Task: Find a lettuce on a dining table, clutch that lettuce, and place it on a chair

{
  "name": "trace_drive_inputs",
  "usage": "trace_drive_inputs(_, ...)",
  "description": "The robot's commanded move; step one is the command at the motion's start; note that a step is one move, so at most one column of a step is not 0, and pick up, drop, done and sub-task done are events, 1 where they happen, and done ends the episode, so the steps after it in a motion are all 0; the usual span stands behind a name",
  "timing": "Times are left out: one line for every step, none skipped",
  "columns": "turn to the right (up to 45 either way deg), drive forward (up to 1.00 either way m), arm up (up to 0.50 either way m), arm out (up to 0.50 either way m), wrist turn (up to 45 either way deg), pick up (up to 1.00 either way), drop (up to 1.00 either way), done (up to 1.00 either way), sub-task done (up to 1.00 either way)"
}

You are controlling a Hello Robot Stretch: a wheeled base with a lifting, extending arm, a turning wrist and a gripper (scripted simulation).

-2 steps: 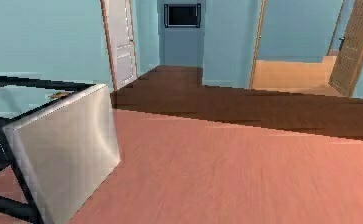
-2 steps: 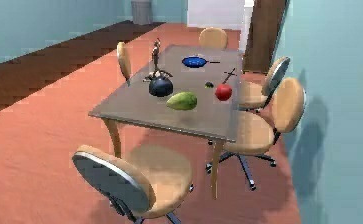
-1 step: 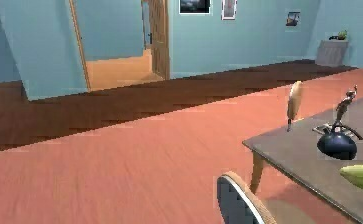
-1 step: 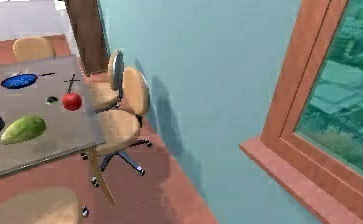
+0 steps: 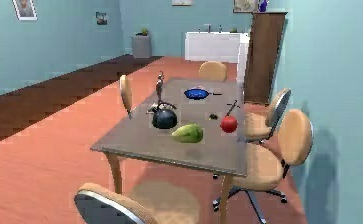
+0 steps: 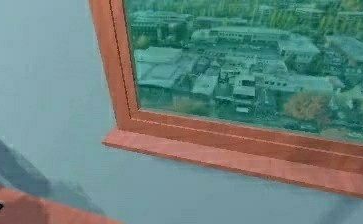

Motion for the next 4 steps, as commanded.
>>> trace_drive_inputs(36.0, 0.0, 0.0, 0.0, 0.0, 0.0, 0.0, 0.0, 0.0)
trace_drive_inputs(0.0, 0.9, 0.0, 0.0, 0.0, 0.0, 0.0, 0.0, 0.0)
trace_drive_inputs(-45.0, 0.0, 0.0, 0.0, 0.0, 0.0, 0.0, 0.0, 0.0)
trace_drive_inputs(-45.0, 0.0, 0.0, 0.0, 0.0, 0.0, 0.0, 0.0, 0.0)
